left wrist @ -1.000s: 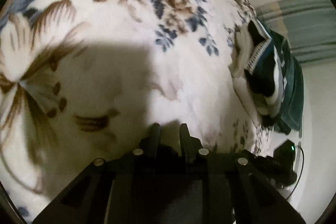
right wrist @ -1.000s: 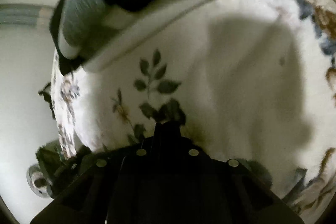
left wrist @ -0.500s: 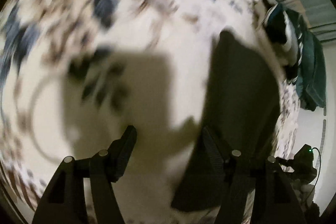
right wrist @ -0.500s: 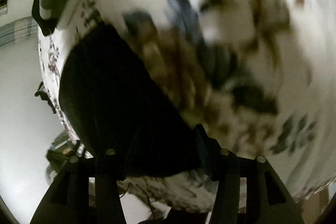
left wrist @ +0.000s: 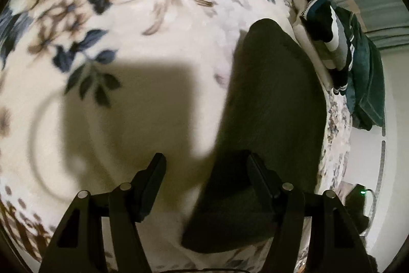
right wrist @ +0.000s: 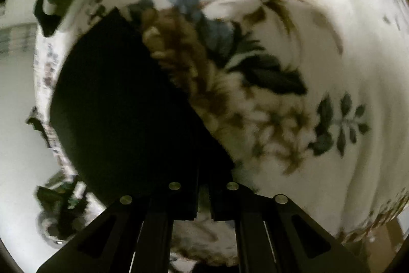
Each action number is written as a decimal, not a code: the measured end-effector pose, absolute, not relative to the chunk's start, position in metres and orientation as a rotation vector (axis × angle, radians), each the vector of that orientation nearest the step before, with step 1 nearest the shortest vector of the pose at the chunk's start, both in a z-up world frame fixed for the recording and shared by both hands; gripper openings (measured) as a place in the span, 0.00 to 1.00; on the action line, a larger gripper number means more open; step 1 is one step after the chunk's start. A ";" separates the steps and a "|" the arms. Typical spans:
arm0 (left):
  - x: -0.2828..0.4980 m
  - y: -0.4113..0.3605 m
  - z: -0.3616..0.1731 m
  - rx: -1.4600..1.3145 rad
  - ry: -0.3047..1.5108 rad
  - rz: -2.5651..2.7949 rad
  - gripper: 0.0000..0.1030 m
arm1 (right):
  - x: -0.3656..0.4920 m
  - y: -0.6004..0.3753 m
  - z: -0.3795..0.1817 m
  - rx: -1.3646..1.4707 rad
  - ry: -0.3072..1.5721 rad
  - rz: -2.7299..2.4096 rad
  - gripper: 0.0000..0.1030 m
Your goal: Fold small clothes
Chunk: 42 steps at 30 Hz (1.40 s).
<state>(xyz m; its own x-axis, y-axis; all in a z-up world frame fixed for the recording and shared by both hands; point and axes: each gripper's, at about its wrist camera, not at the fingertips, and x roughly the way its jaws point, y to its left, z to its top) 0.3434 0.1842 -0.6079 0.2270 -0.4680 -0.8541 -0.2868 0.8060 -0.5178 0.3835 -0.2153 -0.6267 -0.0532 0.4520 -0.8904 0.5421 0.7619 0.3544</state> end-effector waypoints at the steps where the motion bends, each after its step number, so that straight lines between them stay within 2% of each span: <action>1: 0.345 0.183 -0.608 -0.671 1.366 -0.142 0.62 | 0.384 -0.213 -0.631 0.786 1.695 -0.082 0.06; 3: 0.350 0.180 -0.608 -0.670 1.363 -0.163 0.62 | 0.390 -0.211 -0.636 0.758 1.719 -0.043 0.07; 5: 0.356 0.179 -0.609 -0.677 1.357 -0.186 0.62 | 0.397 -0.218 -0.633 0.784 1.726 -0.021 0.21; 6: 0.358 0.179 -0.610 -0.682 1.355 -0.199 0.63 | 0.400 -0.223 -0.631 0.798 1.712 -0.017 0.38; 7: 0.361 0.178 -0.613 -0.694 1.353 -0.218 0.63 | 0.403 -0.231 -0.626 0.812 1.675 -0.015 0.50; 11: 0.372 0.172 -0.628 -0.750 1.346 -0.313 0.72 | 0.433 -0.240 -0.631 0.868 1.585 0.161 0.51; 18: 0.386 0.166 -0.643 -0.781 1.343 -0.405 0.79 | 0.469 -0.211 -0.694 1.023 1.637 0.497 0.56; 19: 0.387 0.164 -0.645 -0.779 1.344 -0.412 0.80 | 0.468 -0.205 -0.696 1.048 1.633 0.532 0.60; 23: 0.391 0.159 -0.646 -0.785 1.330 -0.435 0.92 | 0.470 -0.183 -0.703 1.151 1.619 0.655 0.60; 28: 0.397 0.153 -0.641 -0.777 1.271 -0.449 0.92 | 0.476 -0.161 -0.708 1.168 1.610 0.699 0.60; 29: 0.397 0.153 -0.636 -0.786 1.231 -0.456 0.89 | 0.476 -0.158 -0.706 1.158 1.607 0.697 0.58; 30: 0.399 0.153 -0.633 -0.790 1.207 -0.464 0.65 | 0.475 -0.156 -0.702 1.120 1.607 0.679 0.49; 31: 0.402 0.150 -0.628 -0.766 1.203 -0.454 0.51 | 0.465 -0.162 -0.699 1.095 1.611 0.655 0.35; 32: 0.406 0.149 -0.626 -0.749 1.208 -0.448 0.30 | 0.465 -0.161 -0.699 1.099 1.605 0.642 0.31; 33: 0.409 0.148 -0.624 -0.745 1.204 -0.457 0.27 | 0.457 -0.166 -0.696 1.136 1.583 0.619 0.24; 36: 0.420 0.143 -0.617 -0.727 1.200 -0.483 0.25 | 0.437 -0.173 -0.685 1.201 1.542 0.570 0.19; 38: 0.427 0.141 -0.622 -0.718 1.227 -0.500 0.26 | 0.425 -0.171 -0.684 1.202 1.539 0.553 0.18; 40: 0.432 0.143 -0.634 -0.740 1.270 -0.513 0.34 | 0.424 -0.180 -0.690 1.205 1.546 0.551 0.21; 41: 0.433 0.148 -0.643 -0.780 1.295 -0.514 0.44 | 0.422 -0.182 -0.692 1.205 1.555 0.543 0.23; 42: 0.433 0.150 -0.648 -0.815 1.306 -0.520 0.48 | 0.423 -0.184 -0.695 1.189 1.571 0.542 0.29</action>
